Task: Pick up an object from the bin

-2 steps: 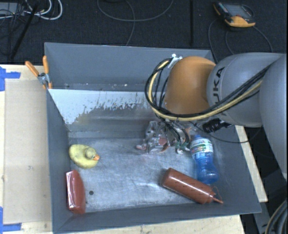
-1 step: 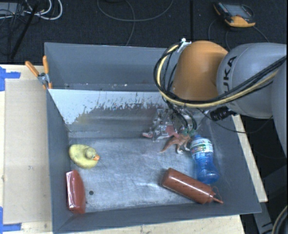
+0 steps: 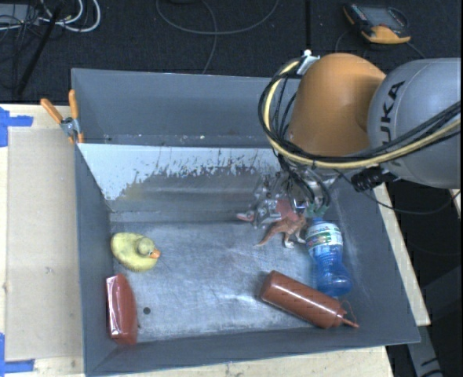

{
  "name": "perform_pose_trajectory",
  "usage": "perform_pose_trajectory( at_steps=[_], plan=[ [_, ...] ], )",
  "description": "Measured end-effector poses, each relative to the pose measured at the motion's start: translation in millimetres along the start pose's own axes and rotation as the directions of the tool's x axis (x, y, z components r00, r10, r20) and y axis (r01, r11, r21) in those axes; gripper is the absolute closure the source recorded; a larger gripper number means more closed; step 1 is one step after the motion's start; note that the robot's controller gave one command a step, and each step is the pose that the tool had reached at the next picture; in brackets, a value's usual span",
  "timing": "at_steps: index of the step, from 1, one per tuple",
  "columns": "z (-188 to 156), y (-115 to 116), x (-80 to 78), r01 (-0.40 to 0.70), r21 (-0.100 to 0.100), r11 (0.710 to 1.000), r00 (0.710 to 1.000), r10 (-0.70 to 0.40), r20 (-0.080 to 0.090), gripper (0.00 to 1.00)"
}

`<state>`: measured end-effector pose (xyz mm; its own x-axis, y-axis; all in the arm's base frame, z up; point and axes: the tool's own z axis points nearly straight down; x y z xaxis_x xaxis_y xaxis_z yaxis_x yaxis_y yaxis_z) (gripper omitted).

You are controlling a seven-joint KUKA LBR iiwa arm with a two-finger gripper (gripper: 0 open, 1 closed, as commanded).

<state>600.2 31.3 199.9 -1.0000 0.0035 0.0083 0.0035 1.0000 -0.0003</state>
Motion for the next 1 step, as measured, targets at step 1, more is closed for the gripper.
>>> perform_pose_trajectory(
  at_steps=[1],
  plan=[
    [13.8, -6.2, -2.2, 0.018, 0.0, 1.0, 1.0, -0.018, 0.021, 1.0]
  ],
)
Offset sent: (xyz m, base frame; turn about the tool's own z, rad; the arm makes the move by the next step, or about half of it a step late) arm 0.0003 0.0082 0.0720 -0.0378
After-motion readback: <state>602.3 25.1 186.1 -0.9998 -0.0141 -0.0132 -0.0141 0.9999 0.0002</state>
